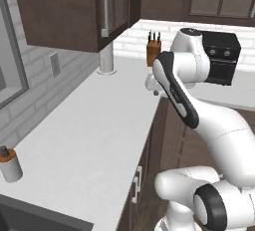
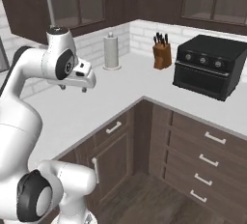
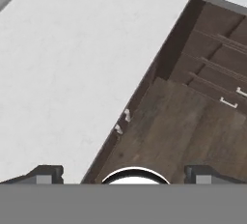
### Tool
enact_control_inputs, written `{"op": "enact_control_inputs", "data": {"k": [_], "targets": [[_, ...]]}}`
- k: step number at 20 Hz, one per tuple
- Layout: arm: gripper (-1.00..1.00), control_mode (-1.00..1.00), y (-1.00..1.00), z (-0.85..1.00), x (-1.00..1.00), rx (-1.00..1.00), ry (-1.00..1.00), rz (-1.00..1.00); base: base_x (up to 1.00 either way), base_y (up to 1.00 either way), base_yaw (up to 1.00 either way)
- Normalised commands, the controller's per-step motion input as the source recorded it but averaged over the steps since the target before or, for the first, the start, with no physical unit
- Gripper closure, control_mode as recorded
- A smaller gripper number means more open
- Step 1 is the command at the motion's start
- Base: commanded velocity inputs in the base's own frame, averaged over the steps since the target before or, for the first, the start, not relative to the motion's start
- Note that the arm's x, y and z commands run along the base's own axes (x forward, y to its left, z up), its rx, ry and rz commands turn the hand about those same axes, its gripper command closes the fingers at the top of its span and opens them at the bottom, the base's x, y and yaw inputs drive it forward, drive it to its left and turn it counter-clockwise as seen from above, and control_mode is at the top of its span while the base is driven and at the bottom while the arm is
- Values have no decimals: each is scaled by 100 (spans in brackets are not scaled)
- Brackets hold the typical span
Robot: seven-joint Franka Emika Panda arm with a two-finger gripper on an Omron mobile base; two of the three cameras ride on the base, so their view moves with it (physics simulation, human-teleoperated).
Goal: Take a straw from the drawer in front and place it inside the glass cup on the dining counter.
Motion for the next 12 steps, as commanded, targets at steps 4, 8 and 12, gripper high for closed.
{"op": "enact_control_inputs", "data": {"k": [4, 8, 12], "targets": [[-100, -100, -47, -1, 0, 26, 0, -17, 0, 0, 0], [-100, -100, -96, -13, 0, 34, 0, -8, 0, 0, 0], [-100, -100, -100, -38, 0, 39, 0, -1, 0, 0, 0]]}}
